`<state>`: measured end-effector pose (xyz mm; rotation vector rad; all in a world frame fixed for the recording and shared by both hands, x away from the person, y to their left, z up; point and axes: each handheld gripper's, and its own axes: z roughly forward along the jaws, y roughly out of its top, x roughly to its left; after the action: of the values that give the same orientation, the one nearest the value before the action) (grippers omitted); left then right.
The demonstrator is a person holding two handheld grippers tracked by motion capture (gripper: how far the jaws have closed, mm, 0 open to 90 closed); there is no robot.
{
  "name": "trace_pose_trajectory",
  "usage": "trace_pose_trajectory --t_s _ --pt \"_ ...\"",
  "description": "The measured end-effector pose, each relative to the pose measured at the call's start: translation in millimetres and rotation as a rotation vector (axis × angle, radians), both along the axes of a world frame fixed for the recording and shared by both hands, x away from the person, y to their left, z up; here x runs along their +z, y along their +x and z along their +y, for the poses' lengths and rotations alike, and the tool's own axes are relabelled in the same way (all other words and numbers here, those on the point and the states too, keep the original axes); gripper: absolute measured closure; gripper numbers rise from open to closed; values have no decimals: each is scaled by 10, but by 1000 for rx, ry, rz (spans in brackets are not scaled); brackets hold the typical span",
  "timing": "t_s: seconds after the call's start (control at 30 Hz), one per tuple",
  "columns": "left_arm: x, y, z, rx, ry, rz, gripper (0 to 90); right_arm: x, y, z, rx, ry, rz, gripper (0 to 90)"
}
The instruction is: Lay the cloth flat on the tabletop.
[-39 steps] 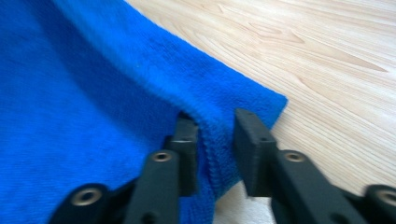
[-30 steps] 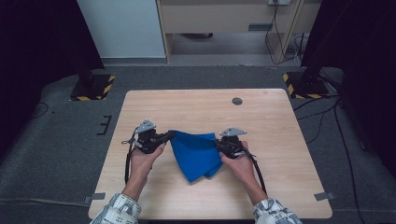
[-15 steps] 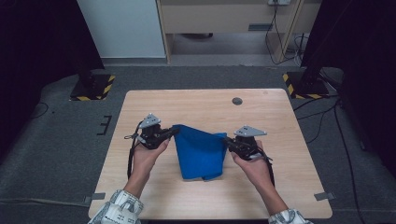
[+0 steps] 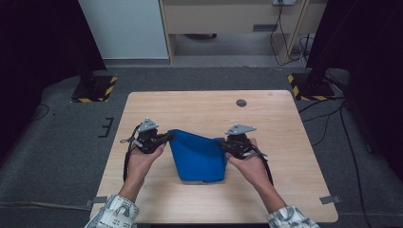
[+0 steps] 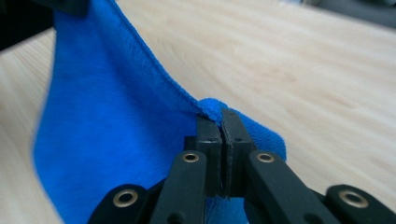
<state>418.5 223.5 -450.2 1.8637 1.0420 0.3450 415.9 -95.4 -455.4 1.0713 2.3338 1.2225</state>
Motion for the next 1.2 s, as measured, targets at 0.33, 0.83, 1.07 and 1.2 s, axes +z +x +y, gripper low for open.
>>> trace_pose_trajectory --t_s 0.33,0.83,1.07,1.2 --pt "-363 24 178 33 35 69 894 -534 373 453 7 -66 69 816" --pt "-398 8 181 45 15 57 893 -379 -95 46 21 -15 -16 387" --pt "-420 4 175 52 -6 61 892 -500 -384 -235 32 7 -17 556" --pt "-414 -3 156 51 -9 55 893 -538 -450 -261 48 22 -22 666"
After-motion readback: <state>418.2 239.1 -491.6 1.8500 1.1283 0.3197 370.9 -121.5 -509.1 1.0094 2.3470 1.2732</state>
